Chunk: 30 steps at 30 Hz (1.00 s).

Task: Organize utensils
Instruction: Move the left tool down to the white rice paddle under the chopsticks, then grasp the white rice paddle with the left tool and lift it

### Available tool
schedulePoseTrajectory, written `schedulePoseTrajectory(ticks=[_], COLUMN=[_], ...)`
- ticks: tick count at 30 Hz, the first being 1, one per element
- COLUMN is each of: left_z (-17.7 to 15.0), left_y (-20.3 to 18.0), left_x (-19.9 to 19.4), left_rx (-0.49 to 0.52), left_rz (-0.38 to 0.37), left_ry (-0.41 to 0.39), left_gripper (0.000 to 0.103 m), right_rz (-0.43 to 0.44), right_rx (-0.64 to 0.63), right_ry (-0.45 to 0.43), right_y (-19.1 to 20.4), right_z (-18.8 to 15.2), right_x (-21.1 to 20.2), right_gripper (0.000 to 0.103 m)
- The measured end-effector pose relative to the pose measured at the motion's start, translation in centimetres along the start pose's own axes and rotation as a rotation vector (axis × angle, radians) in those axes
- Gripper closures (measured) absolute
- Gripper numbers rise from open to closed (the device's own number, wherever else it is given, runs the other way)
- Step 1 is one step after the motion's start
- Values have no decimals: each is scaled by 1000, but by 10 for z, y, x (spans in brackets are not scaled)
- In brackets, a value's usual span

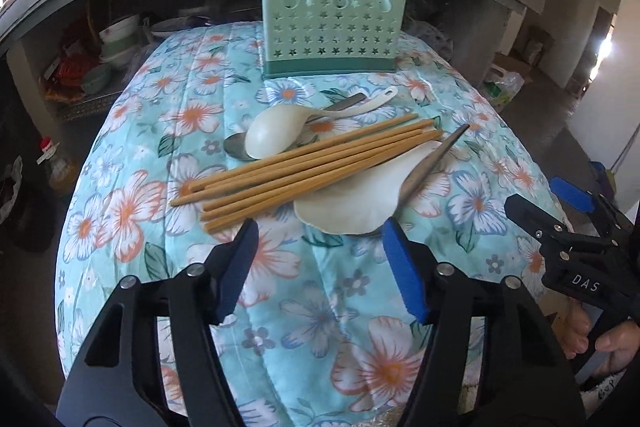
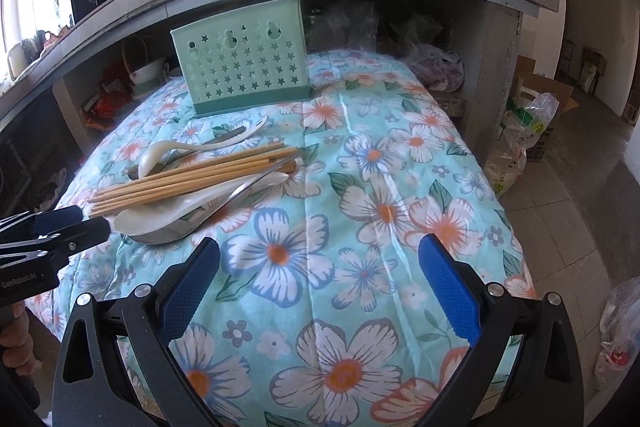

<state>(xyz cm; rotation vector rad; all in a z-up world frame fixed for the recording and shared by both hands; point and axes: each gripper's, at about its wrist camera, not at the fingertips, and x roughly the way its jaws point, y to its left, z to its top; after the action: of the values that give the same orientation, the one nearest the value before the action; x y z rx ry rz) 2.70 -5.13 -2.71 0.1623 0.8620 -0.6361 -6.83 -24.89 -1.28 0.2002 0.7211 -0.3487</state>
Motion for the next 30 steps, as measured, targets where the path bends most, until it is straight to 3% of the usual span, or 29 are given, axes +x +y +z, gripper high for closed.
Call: schedulePoseTrajectory(ticks=[3, 7, 11, 14, 17, 24, 30], left_z=[7, 11, 9, 9, 9, 5, -8], left_y=[2, 11, 21, 26, 25, 30, 66], left_x=[8, 20, 40, 39, 29, -3, -5], left_rx=[-55, -125, -181, -218, -214, -251, -433], left_rz=[-55, -41, -27, -26, -28, -83, -156], left_ry=[31, 62, 131, 130, 110, 105, 155], left_gripper=[56, 62, 78, 93, 99, 103, 103], right_rz=[13, 25, 40, 43, 43, 39, 50], right_rx=[0, -9, -10, -12, -8, -2, -13], right_ry=[8, 17, 27, 27, 27, 32, 31], right_y=[2, 6, 9, 11, 11, 11, 15], right_z=[-1, -3, -3, -4, -4, -4, -5], right_x=[0, 2, 2, 0, -1, -2, -4], right_gripper=[6, 6, 6, 6, 6, 6, 6])
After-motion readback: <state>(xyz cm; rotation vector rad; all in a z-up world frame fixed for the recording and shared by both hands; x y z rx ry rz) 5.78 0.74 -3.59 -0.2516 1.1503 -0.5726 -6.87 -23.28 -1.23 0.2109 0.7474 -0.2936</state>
